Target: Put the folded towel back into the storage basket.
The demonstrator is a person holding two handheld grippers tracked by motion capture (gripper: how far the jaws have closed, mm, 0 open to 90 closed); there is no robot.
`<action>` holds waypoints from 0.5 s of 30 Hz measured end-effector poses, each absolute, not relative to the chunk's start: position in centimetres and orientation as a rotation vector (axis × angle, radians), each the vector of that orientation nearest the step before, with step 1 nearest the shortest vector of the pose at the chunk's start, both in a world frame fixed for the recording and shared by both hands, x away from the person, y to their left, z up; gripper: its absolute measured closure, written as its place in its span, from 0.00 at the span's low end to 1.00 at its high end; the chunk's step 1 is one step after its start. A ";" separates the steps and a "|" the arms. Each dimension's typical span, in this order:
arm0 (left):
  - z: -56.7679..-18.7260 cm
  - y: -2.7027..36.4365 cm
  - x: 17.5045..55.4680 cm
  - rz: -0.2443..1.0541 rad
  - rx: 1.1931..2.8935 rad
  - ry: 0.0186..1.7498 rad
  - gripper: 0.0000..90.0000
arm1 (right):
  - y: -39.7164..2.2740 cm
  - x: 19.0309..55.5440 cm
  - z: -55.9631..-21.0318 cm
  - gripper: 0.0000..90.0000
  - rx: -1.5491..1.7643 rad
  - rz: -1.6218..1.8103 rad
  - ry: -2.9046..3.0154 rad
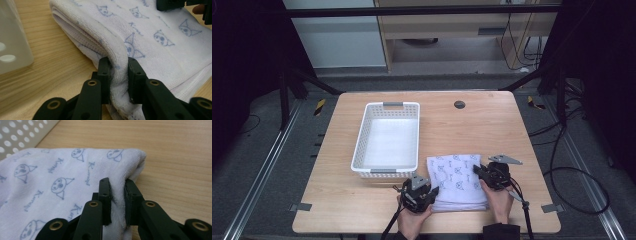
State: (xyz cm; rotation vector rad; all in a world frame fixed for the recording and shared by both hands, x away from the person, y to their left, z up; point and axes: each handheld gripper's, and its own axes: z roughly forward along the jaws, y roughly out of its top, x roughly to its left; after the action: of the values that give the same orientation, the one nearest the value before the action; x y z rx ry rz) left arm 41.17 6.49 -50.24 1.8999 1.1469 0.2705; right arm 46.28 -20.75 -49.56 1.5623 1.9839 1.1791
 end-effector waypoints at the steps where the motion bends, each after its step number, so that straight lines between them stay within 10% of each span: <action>1: -50.2 6.5 41.1 0.272 1.897 1.145 0.83 | -20.8 46.1 -49.3 0.88 1.550 1.195 1.977; 15: -46.7 7.7 39.9 0.337 1.843 1.072 0.84 | -20.1 44.0 -45.5 0.88 1.434 1.300 1.898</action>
State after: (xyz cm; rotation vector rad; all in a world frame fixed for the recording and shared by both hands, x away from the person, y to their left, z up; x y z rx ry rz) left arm 39.92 7.71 -46.73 1.8430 1.0719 0.3372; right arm 44.00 -20.12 -45.46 1.4342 1.8979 1.2998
